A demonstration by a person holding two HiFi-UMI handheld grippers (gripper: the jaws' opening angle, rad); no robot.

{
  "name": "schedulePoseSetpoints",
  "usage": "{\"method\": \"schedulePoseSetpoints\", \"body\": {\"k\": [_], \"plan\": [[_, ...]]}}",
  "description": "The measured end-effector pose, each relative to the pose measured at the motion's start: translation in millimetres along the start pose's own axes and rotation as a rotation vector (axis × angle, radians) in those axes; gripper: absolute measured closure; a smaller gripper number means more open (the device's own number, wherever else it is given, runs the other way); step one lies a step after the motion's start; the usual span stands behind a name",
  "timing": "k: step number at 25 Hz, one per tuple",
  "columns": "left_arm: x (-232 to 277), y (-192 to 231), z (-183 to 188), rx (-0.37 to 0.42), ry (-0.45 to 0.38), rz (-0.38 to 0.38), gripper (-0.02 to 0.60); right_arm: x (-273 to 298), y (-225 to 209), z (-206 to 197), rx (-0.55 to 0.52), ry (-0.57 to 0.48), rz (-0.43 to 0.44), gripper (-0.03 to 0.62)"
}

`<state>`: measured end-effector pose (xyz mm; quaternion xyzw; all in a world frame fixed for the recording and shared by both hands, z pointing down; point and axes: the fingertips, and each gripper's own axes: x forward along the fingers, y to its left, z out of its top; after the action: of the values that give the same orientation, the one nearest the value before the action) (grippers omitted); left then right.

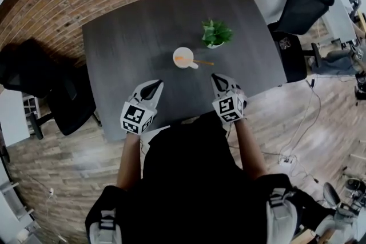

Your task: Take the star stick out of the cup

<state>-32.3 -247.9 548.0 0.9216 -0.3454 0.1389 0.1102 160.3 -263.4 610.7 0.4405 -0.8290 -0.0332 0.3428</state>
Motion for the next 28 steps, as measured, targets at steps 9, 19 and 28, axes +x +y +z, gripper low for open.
{"method": "schedulePoseSetpoints", "body": {"k": [9,19,28], "plan": [[28,0,6,-0.011,0.026,0.030,0.580,25,-23,-12,0.004,-0.015,0.064,0.594],[31,11,3,-0.018,0.056,0.058,0.580,47,-31,-18,0.023,-0.031,0.078,0.534],[34,19,1,-0.040,0.061,0.073,0.580,67,-26,-28,0.020,0.009,0.134,0.522]]}}
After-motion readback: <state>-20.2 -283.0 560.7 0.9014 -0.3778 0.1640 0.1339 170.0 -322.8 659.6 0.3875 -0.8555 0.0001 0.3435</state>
